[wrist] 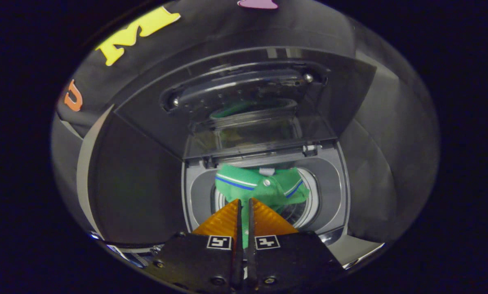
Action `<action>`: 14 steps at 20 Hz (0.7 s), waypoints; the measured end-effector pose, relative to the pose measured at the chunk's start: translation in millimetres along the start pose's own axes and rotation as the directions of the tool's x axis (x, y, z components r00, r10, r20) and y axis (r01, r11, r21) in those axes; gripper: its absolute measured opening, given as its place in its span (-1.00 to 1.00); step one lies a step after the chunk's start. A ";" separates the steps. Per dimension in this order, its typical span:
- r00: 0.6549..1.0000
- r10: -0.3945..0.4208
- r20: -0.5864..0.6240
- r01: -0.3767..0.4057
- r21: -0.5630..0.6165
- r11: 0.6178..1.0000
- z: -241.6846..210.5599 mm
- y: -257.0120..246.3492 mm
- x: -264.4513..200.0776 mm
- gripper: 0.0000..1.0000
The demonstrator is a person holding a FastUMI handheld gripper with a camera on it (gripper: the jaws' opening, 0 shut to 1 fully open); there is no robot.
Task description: Put the clothes into the washing machine and then close the washing machine lid.
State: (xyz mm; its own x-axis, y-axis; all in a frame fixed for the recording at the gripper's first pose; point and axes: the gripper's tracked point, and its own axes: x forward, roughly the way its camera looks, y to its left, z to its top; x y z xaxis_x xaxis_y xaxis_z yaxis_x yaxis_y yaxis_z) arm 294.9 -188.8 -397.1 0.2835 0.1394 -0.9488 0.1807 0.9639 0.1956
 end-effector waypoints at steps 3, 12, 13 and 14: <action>0.998 -0.007 0.057 0.010 -0.060 0.998 6.5 10.9 -19.5 -0.32; 0.949 -0.079 0.305 0.137 -0.172 0.975 81.9 42.4 -88.4 0.30; 0.937 -0.098 0.336 0.165 -0.176 0.971 90.7 44.4 -89.9 0.30; 0.928 -0.100 0.359 0.176 -0.185 0.967 99.1 50.6 -89.9 0.30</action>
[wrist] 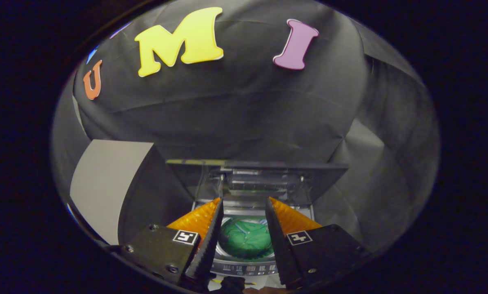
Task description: Put the clothes into the washing machine and then close the washing machine lid.
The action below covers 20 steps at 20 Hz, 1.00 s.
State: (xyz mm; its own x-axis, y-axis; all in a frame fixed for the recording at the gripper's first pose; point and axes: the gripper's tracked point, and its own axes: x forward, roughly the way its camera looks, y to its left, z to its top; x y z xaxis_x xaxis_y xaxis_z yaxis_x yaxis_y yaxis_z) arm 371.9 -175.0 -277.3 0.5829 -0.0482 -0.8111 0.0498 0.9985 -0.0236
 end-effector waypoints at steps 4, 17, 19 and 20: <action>0.999 -0.042 0.027 0.043 -0.016 0.999 22.6 7.7 16.4 0.30; 0.993 -0.034 0.117 0.032 0.021 0.999 60.4 -11.2 92.0 0.30; 0.991 -0.011 0.134 0.005 0.044 0.999 59.8 -11.2 95.3 0.31; 0.992 -0.008 0.128 0.001 0.051 0.999 58.1 -12.1 97.7 0.31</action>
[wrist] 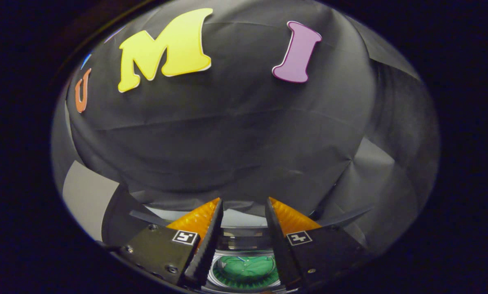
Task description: Put the clothes into the washing machine and then close the washing machine lid.
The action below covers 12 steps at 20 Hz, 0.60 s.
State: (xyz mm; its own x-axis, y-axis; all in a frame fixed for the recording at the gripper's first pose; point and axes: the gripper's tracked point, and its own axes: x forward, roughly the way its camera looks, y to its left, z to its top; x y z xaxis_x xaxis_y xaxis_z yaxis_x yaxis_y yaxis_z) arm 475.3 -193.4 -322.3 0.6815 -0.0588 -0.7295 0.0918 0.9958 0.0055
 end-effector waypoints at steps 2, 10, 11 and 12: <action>1.000 0.007 0.016 -0.008 0.017 1.000 0.3 2.1 -0.7 0.31; 0.997 -0.039 0.067 0.036 0.038 0.999 -11.9 -0.6 -20.9 0.32; 0.996 -0.047 0.073 0.045 0.036 0.998 -13.6 -1.2 -19.9 0.32; 0.995 -0.057 0.081 0.055 0.031 0.998 -15.2 -1.2 -22.7 0.32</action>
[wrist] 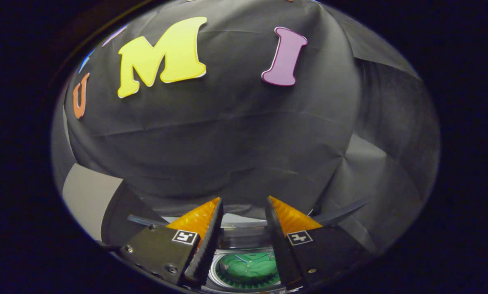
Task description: Put the clothes into the washing machine and then close the washing machine lid.
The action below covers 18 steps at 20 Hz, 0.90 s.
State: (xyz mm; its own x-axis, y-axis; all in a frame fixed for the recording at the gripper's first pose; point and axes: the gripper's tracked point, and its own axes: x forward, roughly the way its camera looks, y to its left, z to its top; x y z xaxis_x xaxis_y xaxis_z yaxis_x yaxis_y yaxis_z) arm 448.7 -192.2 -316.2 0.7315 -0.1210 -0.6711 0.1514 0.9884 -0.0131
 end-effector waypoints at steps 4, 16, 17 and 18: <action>1.000 -0.006 0.013 0.006 -0.002 1.000 -18.1 -2.3 -24.5 0.32; 0.999 0.015 -0.044 -0.015 0.004 1.000 -72.5 -7.8 -65.5 0.32; 0.999 0.015 -0.047 -0.015 0.004 1.000 -75.7 -8.5 -66.4 0.32; 0.998 0.015 -0.053 -0.015 0.005 1.000 -79.9 -8.7 -68.5 0.32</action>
State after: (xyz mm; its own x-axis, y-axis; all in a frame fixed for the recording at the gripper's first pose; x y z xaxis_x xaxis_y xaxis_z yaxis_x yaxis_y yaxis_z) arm 344.1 -185.2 -329.3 0.6974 -0.1008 -0.7096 0.1437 0.9896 0.0006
